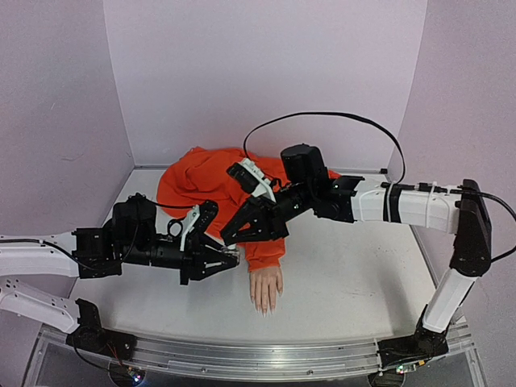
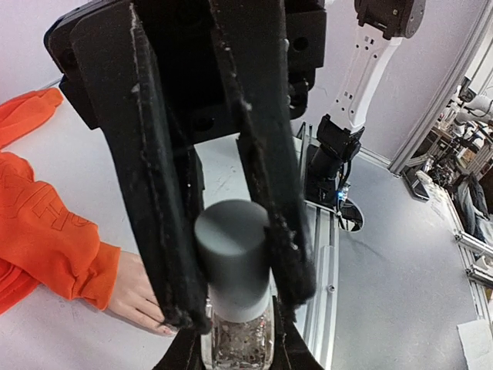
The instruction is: Paint the nails
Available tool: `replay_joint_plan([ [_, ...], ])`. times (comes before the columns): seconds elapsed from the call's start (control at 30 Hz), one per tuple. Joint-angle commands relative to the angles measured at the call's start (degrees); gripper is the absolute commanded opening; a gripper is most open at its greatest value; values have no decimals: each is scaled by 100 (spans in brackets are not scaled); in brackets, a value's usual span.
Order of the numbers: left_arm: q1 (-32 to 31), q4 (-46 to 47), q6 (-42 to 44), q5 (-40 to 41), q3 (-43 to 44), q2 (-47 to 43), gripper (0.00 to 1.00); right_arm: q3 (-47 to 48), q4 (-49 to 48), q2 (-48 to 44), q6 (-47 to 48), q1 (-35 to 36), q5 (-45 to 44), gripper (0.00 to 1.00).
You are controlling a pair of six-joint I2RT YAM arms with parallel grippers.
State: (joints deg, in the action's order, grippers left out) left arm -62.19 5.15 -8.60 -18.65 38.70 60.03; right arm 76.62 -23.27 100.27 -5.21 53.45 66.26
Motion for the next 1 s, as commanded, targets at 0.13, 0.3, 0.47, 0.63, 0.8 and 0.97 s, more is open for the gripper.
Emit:
replay_joint_plan([
  [0.13,59,546,439,1958,164,-284,0,-367,-146,-1066,-969,-156,-2955,67],
  [0.3,37,415,352,3375,153,-267,0,-686,-76,-1437,-2183,-127,-4655,80],
  [0.47,6,315,344,3772,231,-128,0,-558,-45,-1337,-2701,250,-5560,77],
  [0.63,-11,249,265,3861,312,-1,0,-106,62,-811,-2960,477,-5853,65],
  [0.8,-29,192,192,3890,322,68,0,303,85,-429,-2933,709,-5921,64],
  [0.97,-41,138,157,3847,366,150,0,528,112,-139,-2920,871,-6055,62],
])
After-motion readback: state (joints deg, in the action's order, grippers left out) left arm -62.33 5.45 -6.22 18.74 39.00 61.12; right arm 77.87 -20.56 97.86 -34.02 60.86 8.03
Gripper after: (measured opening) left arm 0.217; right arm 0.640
